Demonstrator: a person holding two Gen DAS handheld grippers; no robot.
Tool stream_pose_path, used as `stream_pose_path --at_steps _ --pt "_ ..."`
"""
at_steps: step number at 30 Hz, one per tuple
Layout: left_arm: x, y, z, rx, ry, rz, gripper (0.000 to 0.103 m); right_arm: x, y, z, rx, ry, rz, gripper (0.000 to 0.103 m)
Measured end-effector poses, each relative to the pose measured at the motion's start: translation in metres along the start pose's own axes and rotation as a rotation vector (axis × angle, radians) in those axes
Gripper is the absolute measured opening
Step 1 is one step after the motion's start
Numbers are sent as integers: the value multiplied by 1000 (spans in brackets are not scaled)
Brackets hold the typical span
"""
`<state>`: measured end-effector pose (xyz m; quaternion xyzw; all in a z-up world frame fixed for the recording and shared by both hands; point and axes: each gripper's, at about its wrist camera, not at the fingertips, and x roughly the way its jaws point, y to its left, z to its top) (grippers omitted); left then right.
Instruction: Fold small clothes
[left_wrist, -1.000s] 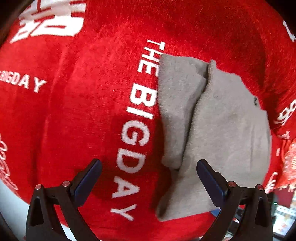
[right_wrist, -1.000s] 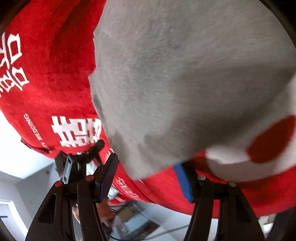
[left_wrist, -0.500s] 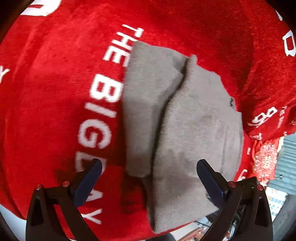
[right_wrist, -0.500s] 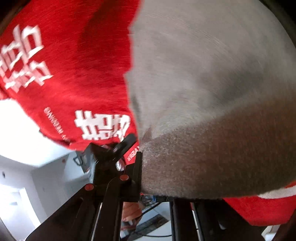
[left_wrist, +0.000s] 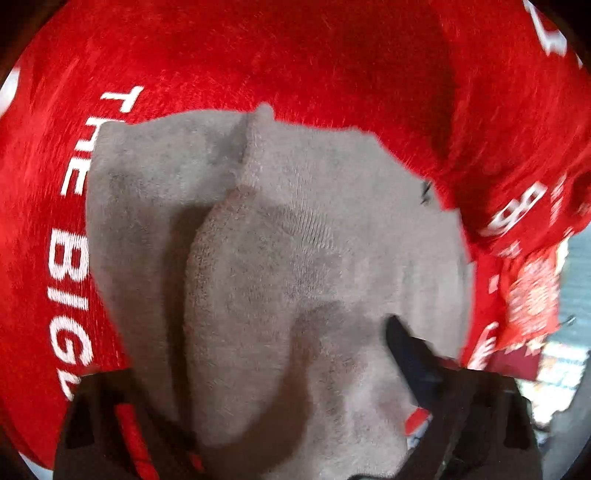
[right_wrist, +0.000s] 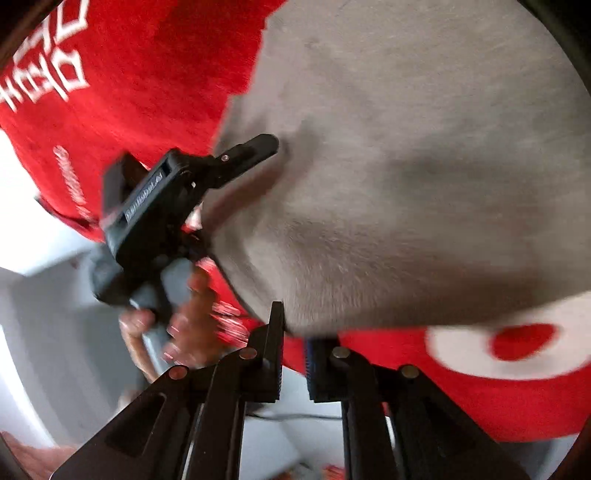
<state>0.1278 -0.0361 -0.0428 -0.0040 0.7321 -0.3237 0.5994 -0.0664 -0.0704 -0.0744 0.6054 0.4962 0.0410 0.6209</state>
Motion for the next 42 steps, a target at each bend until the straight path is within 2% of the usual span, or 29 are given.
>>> stream_pose_path --at_steps 2,4,6,8,9,10,13,15,16,18,20,23,27,31,36,39,42 --pt "8 -5 -1 26 14 56 75 -15 -2 3 -29 11 -61 27" --pt "7 -8 -2 35 2 61 75 -37 1 9 -66 -32 -122 44" --pt "6 -9 -2 29 -3 68 75 -62 3 19 -107 -107 -180 44" --pt "6 -9 -2 18 -4 81 75 -80 5 33 -130 -185 -239 37" --pt "5 -8 -2 16 -6 82 75 -87 6 43 -139 -222 -288 11" --pt "5 -7 -3 17 -7 86 75 -88 7 50 -143 -234 -317 4" --pt "8 -15 -4 46 -21 128 74 -80 2 74 -177 -250 -426 4" --pt "14 -23 -4 69 -29 170 46 -66 -3 83 -189 -209 -457 4" --pt "14 -23 -3 72 -28 170 44 -59 -6 83 -201 -191 -468 4" --pt "12 -22 -2 56 -39 152 30 -56 -5 82 -239 -190 -477 4" --pt "11 -22 -1 51 -43 152 28 -57 -4 81 -243 -188 -470 4" --pt "5 -24 -1 31 -62 132 26 -62 -9 82 -215 -181 -412 4" --pt "-21 -47 -4 40 -127 -6 25 -80 -20 83 -181 -175 -336 4" --pt "-33 -96 -2 119 -153 -46 25 -104 -26 77 -165 -198 -280 4" --pt "-30 -175 0 232 -169 -96 25 -154 -53 71 -91 -272 -190 4" --pt "-11 -231 -3 322 -154 -90 25 -179 -79 69 -20 -310 -133 4" --pt "27 -282 -15 410 -107 -69 25 -192 -109 67 57 -323 -108 4"
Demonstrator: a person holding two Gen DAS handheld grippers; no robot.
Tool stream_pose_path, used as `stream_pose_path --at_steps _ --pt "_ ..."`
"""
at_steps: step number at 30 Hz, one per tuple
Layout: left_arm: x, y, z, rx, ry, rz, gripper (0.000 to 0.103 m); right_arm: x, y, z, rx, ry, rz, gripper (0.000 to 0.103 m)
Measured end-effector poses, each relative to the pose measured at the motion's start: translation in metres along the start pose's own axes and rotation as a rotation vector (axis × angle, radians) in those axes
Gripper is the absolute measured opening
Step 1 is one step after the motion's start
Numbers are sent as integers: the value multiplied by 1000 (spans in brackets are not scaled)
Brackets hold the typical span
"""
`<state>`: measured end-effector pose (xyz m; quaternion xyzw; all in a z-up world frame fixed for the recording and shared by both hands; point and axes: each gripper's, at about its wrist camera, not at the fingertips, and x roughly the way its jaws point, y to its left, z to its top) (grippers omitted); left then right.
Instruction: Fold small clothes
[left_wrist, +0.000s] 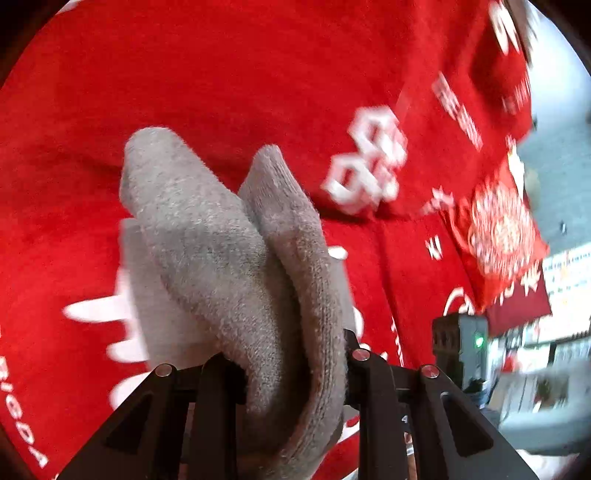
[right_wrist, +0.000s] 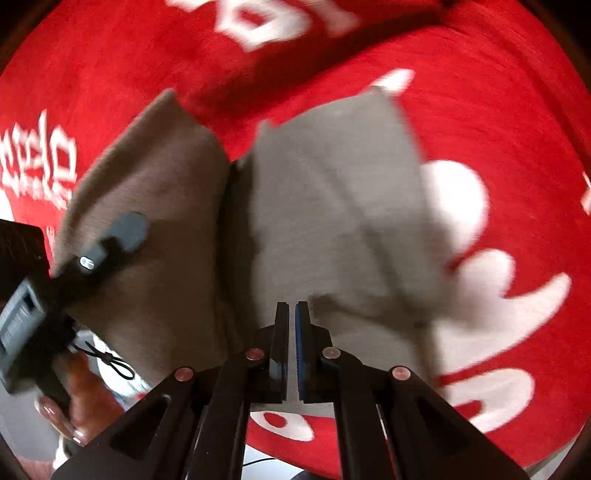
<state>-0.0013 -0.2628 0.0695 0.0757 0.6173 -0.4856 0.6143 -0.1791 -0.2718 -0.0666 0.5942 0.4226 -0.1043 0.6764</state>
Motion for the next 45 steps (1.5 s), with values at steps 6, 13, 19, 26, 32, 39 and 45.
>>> stream_pose_path --at_steps 6,13,19,26,32,39,45 --pt "89 -53 -13 152 129 161 26 2 -37 -2 102 0 58 5" --pt "105 -64 -27 244 171 250 30 -11 -59 -1 173 -1 131 5" --pt "68 -81 -25 291 37 283 103 -19 -77 6 277 -44 235 10" --pt "36 -40 -30 157 34 362 103 -29 -104 15 409 -82 438 59" --pt "15 28 -39 -46 65 406 103 -26 -94 30 385 -60 456 62" --pt "12 65 -53 -142 52 514 103 -22 -29 57 15 39 7 15" --pt "20 63 -61 -124 50 513 103 -37 -14 52 -119 -13 -143 14"
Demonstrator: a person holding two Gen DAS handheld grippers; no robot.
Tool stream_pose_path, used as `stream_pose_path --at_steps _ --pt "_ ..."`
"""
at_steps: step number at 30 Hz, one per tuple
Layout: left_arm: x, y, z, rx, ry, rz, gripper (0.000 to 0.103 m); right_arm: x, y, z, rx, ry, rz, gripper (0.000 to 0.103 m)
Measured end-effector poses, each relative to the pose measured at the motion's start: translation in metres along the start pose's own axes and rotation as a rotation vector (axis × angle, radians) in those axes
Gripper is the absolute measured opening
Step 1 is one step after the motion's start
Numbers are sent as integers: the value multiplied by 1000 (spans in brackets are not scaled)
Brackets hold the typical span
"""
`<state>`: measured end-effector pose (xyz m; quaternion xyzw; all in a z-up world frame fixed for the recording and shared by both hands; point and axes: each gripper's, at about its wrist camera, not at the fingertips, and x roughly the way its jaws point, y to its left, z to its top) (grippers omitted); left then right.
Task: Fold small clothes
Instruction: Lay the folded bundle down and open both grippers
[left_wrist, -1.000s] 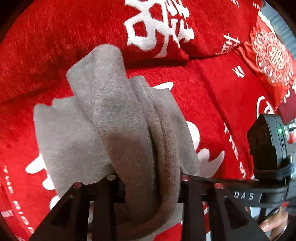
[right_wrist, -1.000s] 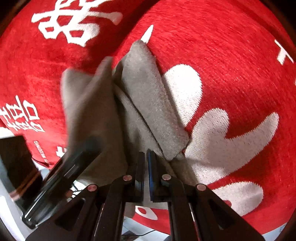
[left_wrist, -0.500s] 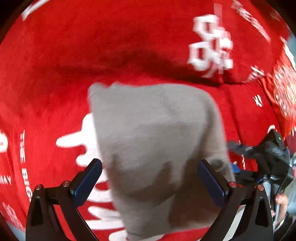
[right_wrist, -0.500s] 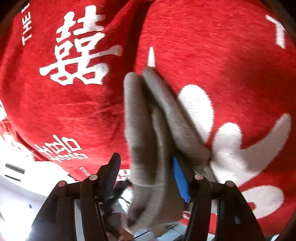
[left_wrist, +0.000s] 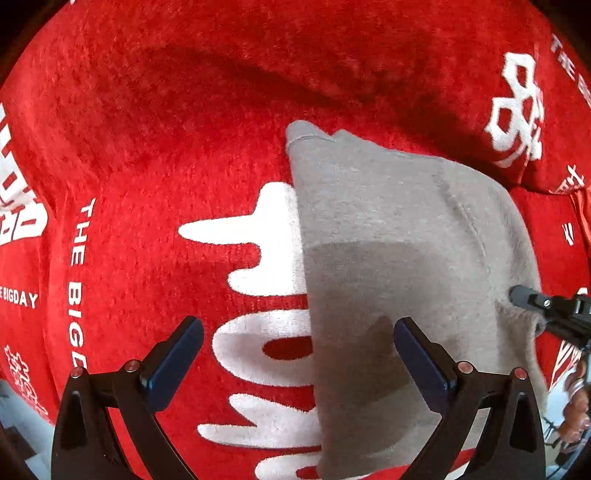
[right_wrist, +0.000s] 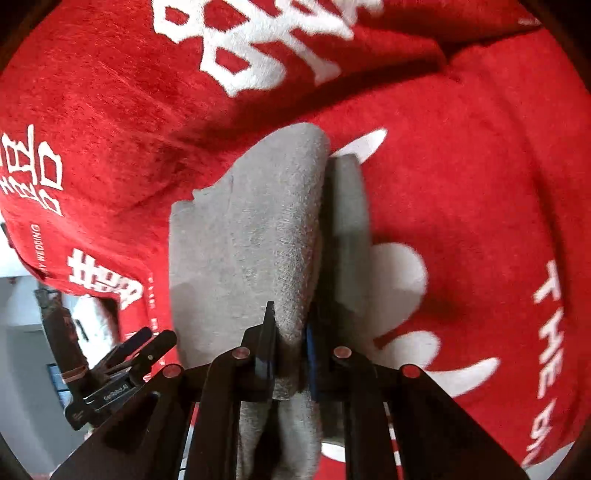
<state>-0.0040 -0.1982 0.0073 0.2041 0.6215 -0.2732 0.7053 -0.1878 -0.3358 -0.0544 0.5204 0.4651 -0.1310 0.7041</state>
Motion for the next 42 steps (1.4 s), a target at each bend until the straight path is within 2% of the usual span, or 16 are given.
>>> stream_pose_path --at_steps 3,6,7,11,13,15,19,24,26,30,34,37,39,42 --pt "6 -6 -8 39 -10 25 103 14 -8 -3 7 39 -60 15" --pt "15 -9 -16 58 3 25 103 1 -24 -7 41 16 -62 17" --pt "15 -8 -19 56 2 26 103 -6 -35 -12 43 12 -72 23" --pt "9 -2 -22 59 6 31 103 -28 -40 -25 35 7 -77 26" --pt "4 1 -25 67 5 38 103 -36 -30 -31 19 3 -46 26" --pt "-5 0 -31 76 -1 44 103 -42 -26 -40 6 9 28 26" --pt "-2 0 -46 82 34 51 103 -35 -12 -57 -50 75 77 26" --pt "14 6 -69 66 88 49 103 -14 -3 -73 -123 131 -47 25" --pt "21 7 -76 71 107 49 103 -10 -4 -76 -122 127 -79 15" --pt "26 11 -80 79 108 29 103 9 -17 -84 -136 146 -201 13" --pt "27 11 -81 82 114 15 103 6 -31 -83 -63 129 -178 13" --pt "24 12 -82 87 116 16 103 -3 -34 -88 -75 111 -249 13" --pt "24 13 -83 87 119 13 103 -12 -43 -89 -35 89 -293 13" --pt "27 16 -79 82 125 10 103 -28 -62 -89 77 48 -234 13"
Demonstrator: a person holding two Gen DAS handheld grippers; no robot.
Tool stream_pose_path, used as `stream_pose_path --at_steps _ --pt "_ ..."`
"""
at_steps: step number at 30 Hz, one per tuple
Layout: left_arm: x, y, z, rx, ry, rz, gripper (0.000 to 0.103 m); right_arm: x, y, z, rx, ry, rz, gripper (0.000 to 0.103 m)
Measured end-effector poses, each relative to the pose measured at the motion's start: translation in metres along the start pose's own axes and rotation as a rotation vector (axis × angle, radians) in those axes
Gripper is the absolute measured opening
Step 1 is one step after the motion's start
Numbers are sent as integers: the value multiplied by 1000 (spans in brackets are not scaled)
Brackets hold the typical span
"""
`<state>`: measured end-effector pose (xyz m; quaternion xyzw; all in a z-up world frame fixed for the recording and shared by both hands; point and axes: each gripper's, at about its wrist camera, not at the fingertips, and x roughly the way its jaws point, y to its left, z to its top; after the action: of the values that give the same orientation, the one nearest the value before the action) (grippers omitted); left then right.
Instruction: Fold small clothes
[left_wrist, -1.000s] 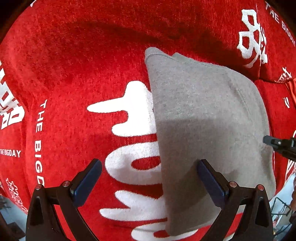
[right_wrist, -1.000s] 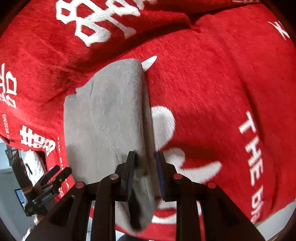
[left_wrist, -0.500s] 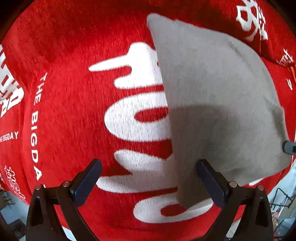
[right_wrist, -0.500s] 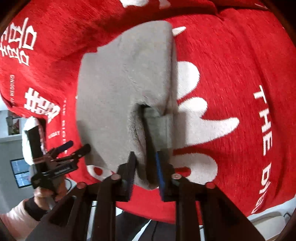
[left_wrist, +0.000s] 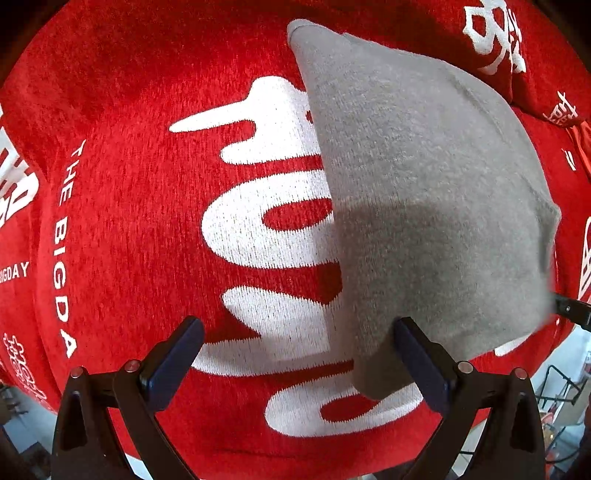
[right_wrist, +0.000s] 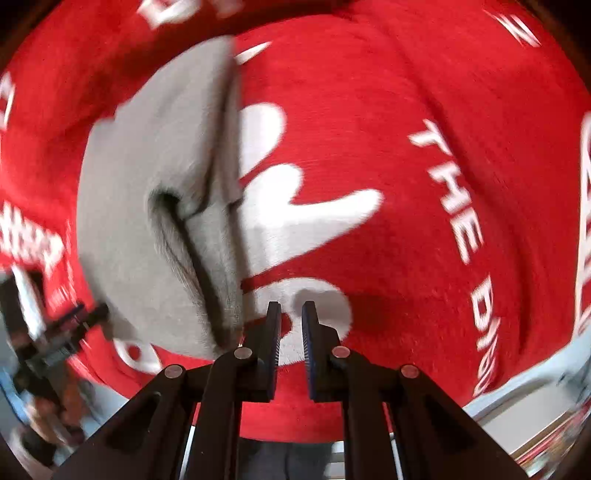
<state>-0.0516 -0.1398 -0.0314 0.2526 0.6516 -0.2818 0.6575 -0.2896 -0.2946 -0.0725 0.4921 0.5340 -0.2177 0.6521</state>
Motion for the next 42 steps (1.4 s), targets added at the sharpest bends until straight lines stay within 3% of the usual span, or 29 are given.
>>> stream_pose_path --at_steps 15,17,21,24,27,32,42 --pt "-7 -18 -1 39 5 14 103 -13 5 16 7 -62 42 14" --pt "-6 -18 0 49 7 17 103 -10 7 20 14 -59 44 20" --pt "-10 -20 1 53 4 5 103 -13 3 24 23 -72 47 53" --pt "-22 -20 9 48 -7 -9 103 -15 5 31 20 -79 55 54" --pt "-31 -15 17 20 -21 -31 103 -14 8 40 28 -89 86 68" --pt "-47 -9 34 -19 -91 -43 103 -16 17 54 3 -113 134 71" --pt "-43 -1 66 -80 -55 -75 103 -2 24 72 -23 -71 224 71"
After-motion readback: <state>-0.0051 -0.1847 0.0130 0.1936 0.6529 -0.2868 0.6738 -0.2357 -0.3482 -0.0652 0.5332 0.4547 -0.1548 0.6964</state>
